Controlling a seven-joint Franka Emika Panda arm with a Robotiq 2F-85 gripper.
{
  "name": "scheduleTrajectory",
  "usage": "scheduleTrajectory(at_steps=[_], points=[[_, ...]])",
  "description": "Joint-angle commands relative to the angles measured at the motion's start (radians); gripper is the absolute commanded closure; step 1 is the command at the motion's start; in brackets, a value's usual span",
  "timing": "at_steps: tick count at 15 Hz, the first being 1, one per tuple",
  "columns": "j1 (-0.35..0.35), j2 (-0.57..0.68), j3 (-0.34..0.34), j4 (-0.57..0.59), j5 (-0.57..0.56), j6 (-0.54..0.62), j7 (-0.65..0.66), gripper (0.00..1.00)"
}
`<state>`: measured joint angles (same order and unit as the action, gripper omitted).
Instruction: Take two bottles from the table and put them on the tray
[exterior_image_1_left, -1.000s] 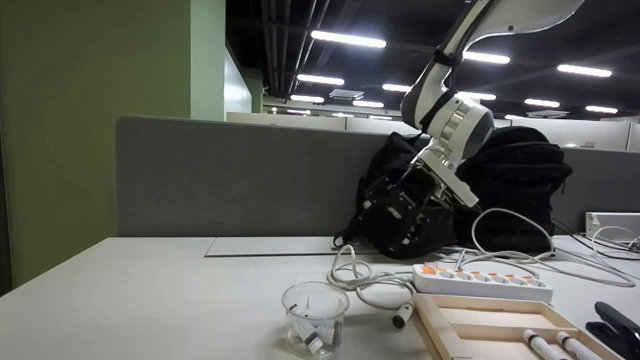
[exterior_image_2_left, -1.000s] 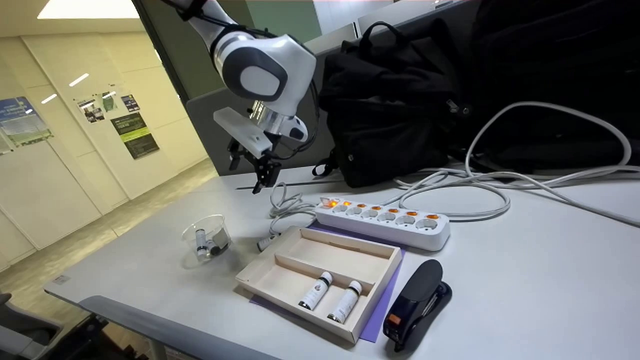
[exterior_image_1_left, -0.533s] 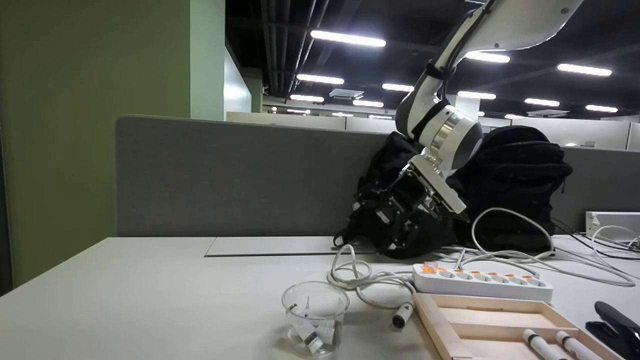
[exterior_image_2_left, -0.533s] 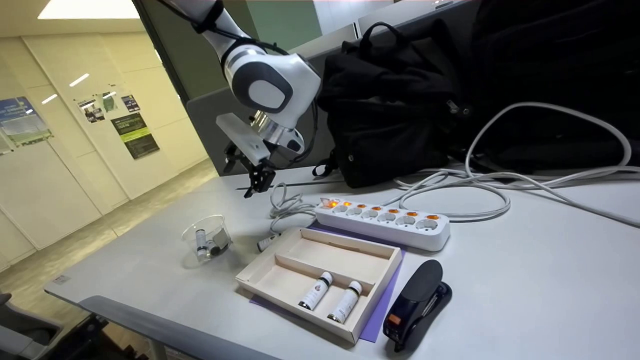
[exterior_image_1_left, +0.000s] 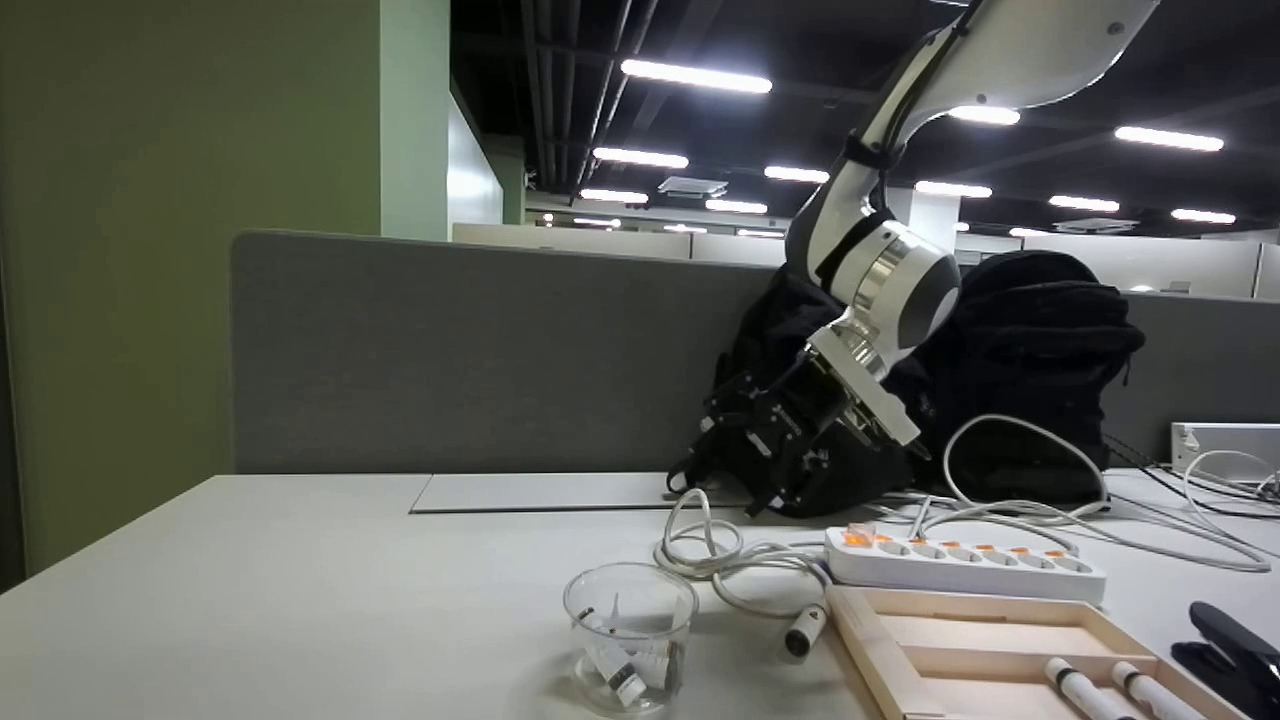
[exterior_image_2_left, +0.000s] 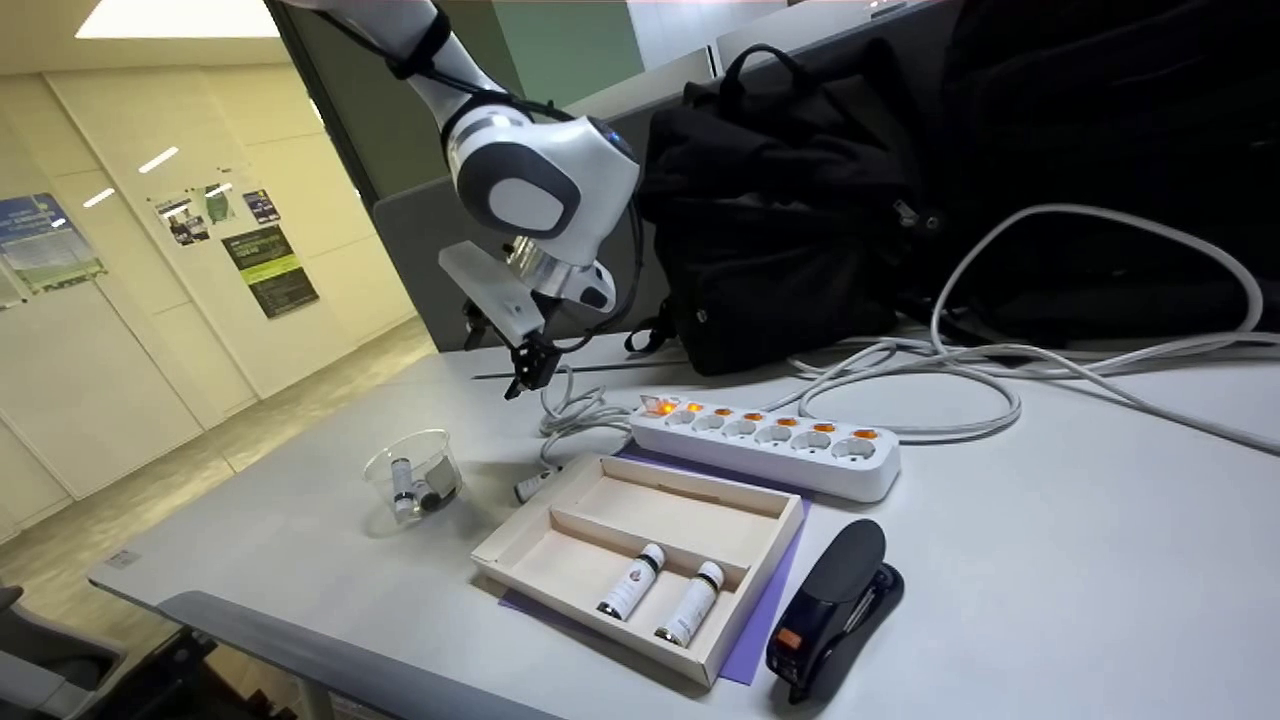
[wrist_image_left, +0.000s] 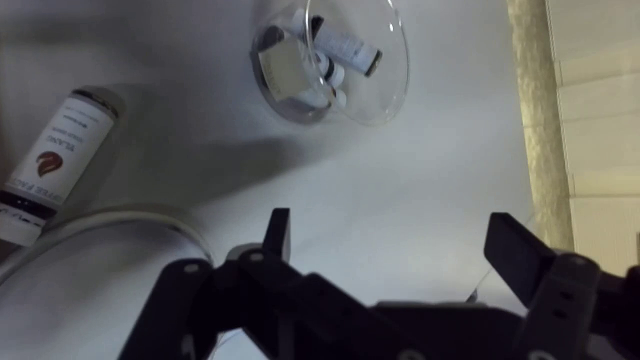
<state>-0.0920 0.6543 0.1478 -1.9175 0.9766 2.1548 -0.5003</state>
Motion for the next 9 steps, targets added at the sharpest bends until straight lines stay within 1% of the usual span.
scheduleTrajectory(at_steps=[1, 2, 5, 6, 9], points=[[0.036, -0.002, -0.011, -0.028, 0.133, 0.148, 0.052, 0.0], [0.049, 0.002, -0.017, -0.031, 0.161, 0.189, 0.076, 0.0], [0.099, 0.009, -0.057, -0.044, 0.13, 0.256, 0.216, 0.0], [0.112, 0.003, -0.072, -0.053, 0.105, 0.263, 0.274, 0.0], [0.144, -0.01, -0.117, -0.073, -0.006, 0.221, 0.453, 0.0]])
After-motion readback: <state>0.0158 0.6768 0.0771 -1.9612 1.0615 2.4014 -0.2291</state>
